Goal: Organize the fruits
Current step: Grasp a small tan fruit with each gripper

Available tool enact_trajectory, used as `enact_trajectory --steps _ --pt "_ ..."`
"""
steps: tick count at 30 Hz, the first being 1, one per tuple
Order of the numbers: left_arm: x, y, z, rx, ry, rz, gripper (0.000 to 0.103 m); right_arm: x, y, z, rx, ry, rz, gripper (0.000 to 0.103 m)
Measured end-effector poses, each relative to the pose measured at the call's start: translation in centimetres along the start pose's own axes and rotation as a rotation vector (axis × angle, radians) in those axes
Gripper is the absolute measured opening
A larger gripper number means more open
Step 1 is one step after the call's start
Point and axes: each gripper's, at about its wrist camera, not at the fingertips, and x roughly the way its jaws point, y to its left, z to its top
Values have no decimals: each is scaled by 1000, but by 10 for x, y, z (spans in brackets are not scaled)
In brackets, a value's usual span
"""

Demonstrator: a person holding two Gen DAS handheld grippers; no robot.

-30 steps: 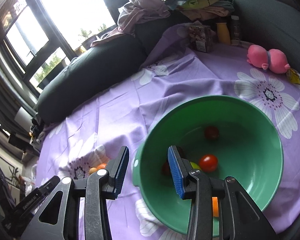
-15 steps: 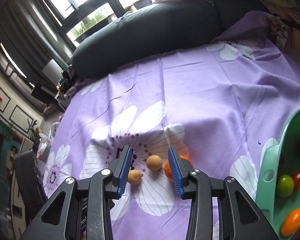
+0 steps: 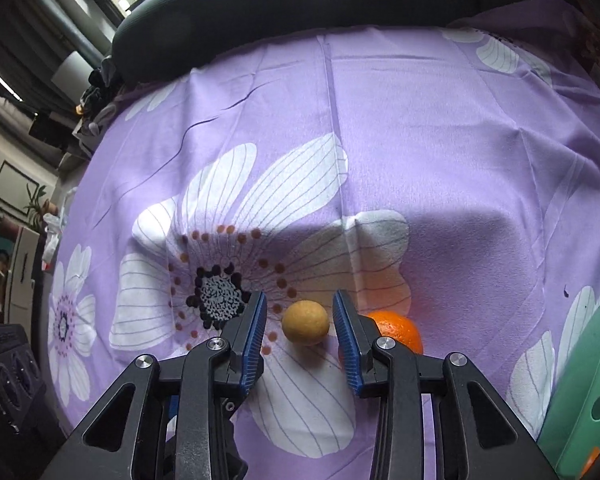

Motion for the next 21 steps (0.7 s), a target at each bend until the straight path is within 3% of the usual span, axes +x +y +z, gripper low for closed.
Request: enact_trajectory --steps 8,10,21 --pt "-16 14 3 19 -52 106 24 5 16 -4 -91 -6 -111 32" --pt "-15 17 4 12 -49 108 24 5 14 -3 -94 -8 -121 26" --pt "-25 10 2 35 -69 71 24 -18 1 -5 -17 -64 -31 24"
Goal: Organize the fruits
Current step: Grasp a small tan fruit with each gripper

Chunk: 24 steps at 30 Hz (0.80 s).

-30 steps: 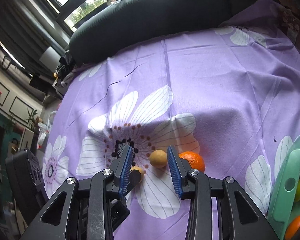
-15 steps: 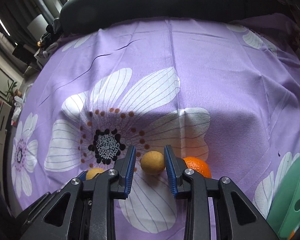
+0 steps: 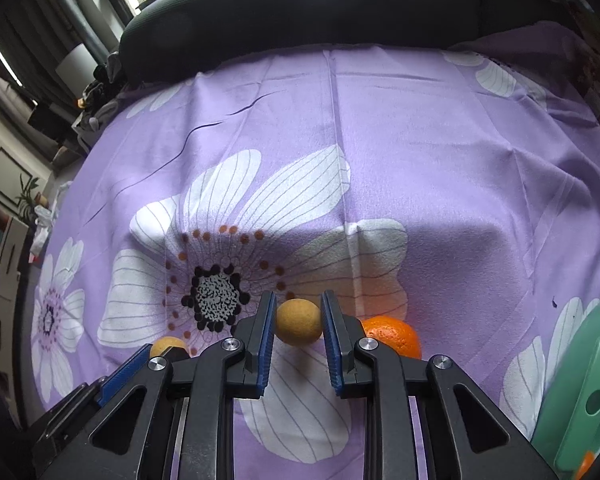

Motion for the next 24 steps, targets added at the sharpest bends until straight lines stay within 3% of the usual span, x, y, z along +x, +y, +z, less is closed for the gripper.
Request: enact_trajectory --steps 9,13,21,24 --pt "-2 -4 -1 27 -3 -2 24 -53 -23 -31 93 -45 51 24" --pt "-1 -8 -2 40 -1 -1 24 -46 -31 -48 108 -11 -67 24" --pt "0 -18 -7 72 9 -9 24 -26 -40 -69 125 31 -107 24" --pt "0 -20 -8 76 8 -9 24 -23 -41 -73 133 52 -77 24"
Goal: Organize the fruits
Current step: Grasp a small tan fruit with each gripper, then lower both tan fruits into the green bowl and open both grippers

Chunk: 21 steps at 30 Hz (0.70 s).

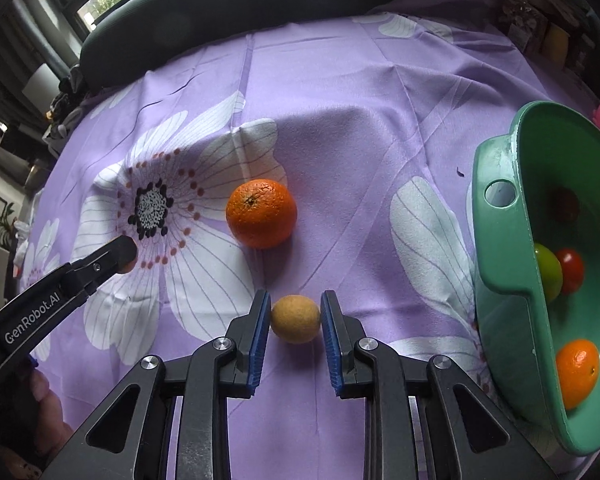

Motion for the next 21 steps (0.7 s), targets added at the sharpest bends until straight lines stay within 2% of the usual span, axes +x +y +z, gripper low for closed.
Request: enact_trajectory --steps 3,9,12,15,21 --pt "0 -3 -1 8 -2 2 24 7 2 1 0 37 18 25" --pt "-5 -11 -2 30 -12 -24 24 -5 6 0 -10 -10 3 25" --pt "-11 -20 -3 46 -28 -56 24 -24 -1 2 6 -68 40 25" --pt "-21 -35 -4 83 -56 -113 24 -48 -12 2 31 -150 42 25" --pt "-44 -84 -13 184 -101 -279 24 -101 -47 -2 134 -321 41 25"
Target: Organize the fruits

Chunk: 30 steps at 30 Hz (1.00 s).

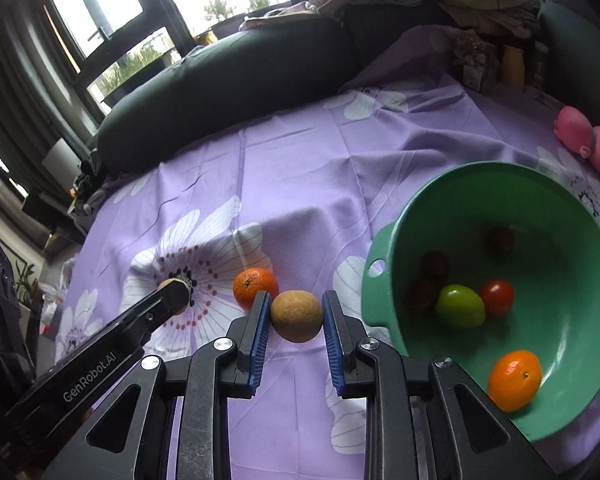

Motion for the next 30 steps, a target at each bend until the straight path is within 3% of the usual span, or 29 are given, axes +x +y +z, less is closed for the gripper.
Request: enact_trajectory --steps 5,12,17,23,24,26,28,30 --pt "9 -54 -7 121 15 -113 24 -28 -34 10 112 -106 -60 26" --pt "31 -109 -18 247 65 -245 24 -45 -84 8 279 -134 -141 26" --pt "54 -130 -32 315 119 -273 24 -41 -113 5 377 -105 -178 26" --pt "79 -134 -43 284 215 -284 26 -36 -125 1 421 -69 -223 26" --pt "78 -134 -43 290 210 -275 27 -35 -126 2 420 -63 -231 26" --pt "69 -131 -40 292 170 -267 46 -34 -127 2 414 -64 -247 28" --pt "59 -126 -35 291 137 -267 54 -34 -127 3 416 -71 -251 40" --pt "49 -116 -29 278 115 -265 57 -35 -126 3 411 -79 -239 47"
